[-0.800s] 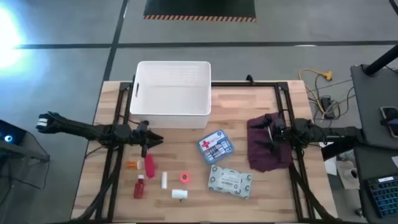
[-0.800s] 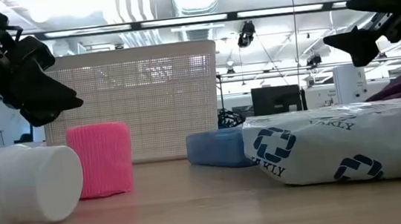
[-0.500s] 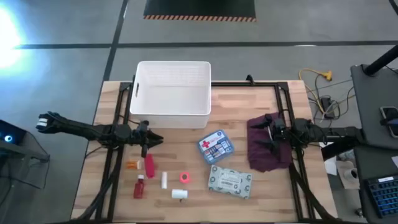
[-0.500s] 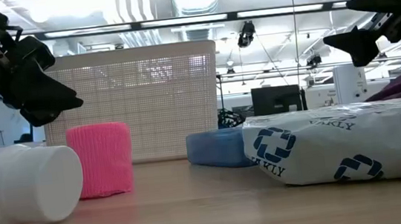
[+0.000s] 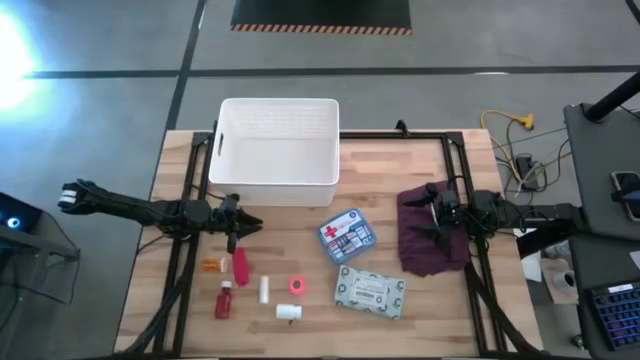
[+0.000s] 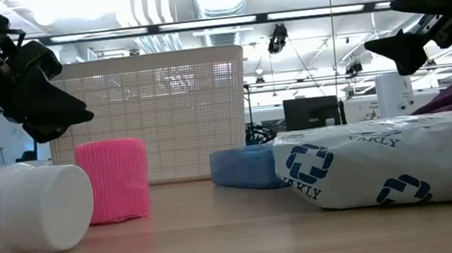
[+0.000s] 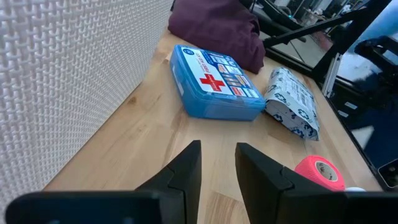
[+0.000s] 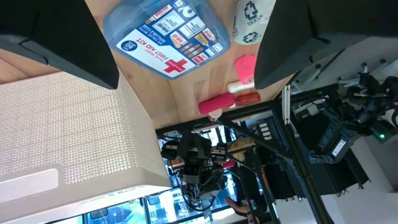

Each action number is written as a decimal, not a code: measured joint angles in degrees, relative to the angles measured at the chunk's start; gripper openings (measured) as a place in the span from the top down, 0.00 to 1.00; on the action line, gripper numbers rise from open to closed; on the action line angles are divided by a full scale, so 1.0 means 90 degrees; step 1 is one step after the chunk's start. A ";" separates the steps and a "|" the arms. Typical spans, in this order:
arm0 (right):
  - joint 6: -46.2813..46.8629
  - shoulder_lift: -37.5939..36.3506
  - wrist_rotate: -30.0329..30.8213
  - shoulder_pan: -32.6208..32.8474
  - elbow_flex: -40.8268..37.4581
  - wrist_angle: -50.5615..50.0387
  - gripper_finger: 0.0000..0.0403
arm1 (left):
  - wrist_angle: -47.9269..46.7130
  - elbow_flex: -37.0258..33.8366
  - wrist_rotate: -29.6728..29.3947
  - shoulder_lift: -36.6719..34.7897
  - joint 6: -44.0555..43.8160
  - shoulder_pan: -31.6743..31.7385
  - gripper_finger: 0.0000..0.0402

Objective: Pick & place medical supplies in basket/bin

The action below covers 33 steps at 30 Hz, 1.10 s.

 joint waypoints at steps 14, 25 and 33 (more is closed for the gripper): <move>0.0000 0.0000 -0.0001 0.0000 -0.0001 0.0000 0.10 | 0.0000 0.0000 0.0000 0.0000 0.0000 -0.0001 0.80; -0.2824 0.0000 0.0054 0.0000 0.0002 0.0015 0.10 | 0.0000 0.0000 -0.0001 0.0000 0.0001 0.0001 0.80; -0.2110 0.0002 0.0190 0.0000 0.0002 0.0361 0.10 | 0.0000 -0.0002 -0.0002 0.0000 0.0002 0.0001 0.80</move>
